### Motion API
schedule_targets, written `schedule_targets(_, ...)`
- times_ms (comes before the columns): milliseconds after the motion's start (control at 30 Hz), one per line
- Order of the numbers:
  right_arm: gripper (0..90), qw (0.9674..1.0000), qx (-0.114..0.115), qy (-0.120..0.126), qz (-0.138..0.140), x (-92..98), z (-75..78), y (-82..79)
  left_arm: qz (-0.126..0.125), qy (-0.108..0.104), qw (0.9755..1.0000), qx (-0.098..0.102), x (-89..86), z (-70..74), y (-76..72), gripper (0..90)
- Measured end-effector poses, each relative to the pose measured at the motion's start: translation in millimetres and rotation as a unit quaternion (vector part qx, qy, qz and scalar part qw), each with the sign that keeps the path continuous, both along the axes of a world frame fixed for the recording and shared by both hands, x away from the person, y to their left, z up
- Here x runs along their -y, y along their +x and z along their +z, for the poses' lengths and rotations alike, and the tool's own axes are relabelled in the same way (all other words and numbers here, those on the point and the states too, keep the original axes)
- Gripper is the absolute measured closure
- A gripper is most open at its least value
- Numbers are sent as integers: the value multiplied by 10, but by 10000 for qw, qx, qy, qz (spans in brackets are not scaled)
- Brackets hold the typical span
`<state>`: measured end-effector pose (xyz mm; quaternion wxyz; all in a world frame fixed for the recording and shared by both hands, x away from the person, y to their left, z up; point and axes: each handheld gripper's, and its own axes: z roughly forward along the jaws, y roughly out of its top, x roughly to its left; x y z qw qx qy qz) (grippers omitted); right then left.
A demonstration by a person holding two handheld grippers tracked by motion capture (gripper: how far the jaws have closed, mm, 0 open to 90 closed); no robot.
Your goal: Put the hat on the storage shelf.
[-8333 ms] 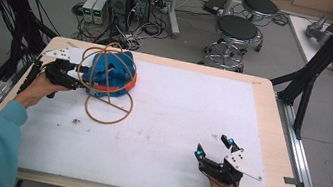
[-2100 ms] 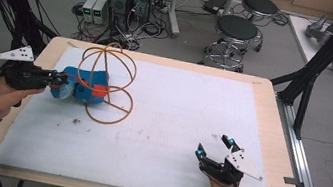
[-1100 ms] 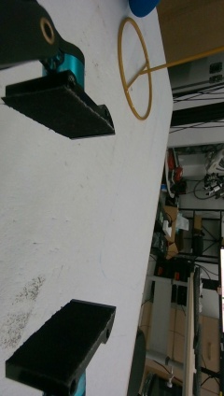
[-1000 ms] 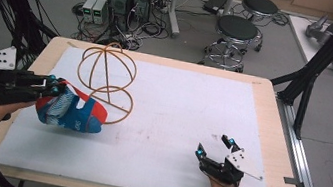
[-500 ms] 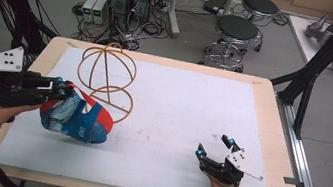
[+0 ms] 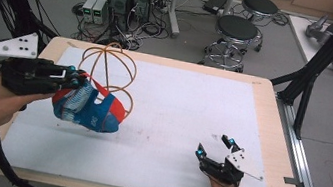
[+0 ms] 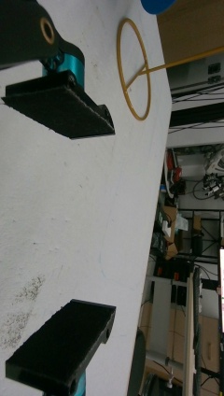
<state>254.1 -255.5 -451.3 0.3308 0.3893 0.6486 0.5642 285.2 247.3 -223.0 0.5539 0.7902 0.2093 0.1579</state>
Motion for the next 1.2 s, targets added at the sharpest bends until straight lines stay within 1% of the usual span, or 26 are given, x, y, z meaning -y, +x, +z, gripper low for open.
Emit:
schedule_targets(100,108,10000,7,-13,1,-2,0,-2,56,63,10000,-1,50,28,105,798)
schedule_targets(233,108,10000,-19,25,14,3,0,-2,119,74,9999,-14,87,46,243,799)
schedule_targets(300,109,10000,3,11,20,2,0,0,145,56,9999,-26,102,46,317,799)
schedule_targets(333,108,10000,8,-5,24,2,-1,0,145,56,9999,-26,102,46,317,798)
schedule_targets(433,109,10000,16,-14,24,2,-1,-2,163,8,9999,-53,120,45,409,799)
schedule_targets(533,108,10000,10,-16,15,0,-1,-4,153,-40,9999,-57,131,58,451,799)
schedule_targets(733,109,10000,15,-11,22,2,-1,-2,156,-38,9999,-9,171,131,575,798)
schedule_targets(867,109,10000,24,-15,30,4,-2,1,194,-140,9997,41,180,207,664,798)
schedule_targets(933,108,10000,19,-11,30,3,-1,2,232,-164,9996,71,180,250,709,799)
schedule_targets(1033,108,10000,9,-18,44,3,0,3,288,-134,9995,94,178,291,780,798)
schedule_targets(1067,108,10000,-19,-2,50,0,0,-1,311,-132,9994,103,175,299,797,798)
schedule_targets(1100,108,10000,-13,-7,50,1,0,0,347,-177,9992,94,170,307,826,799)
schedule_targets(1167,108,10000,-14,-5,47,1,0,0,388,-148,9991,117,157,320,876,798)
schedule_targets(1200,108,10000,7,-9,46,4,0,3,415,-170,9989,103,154,322,891,798)
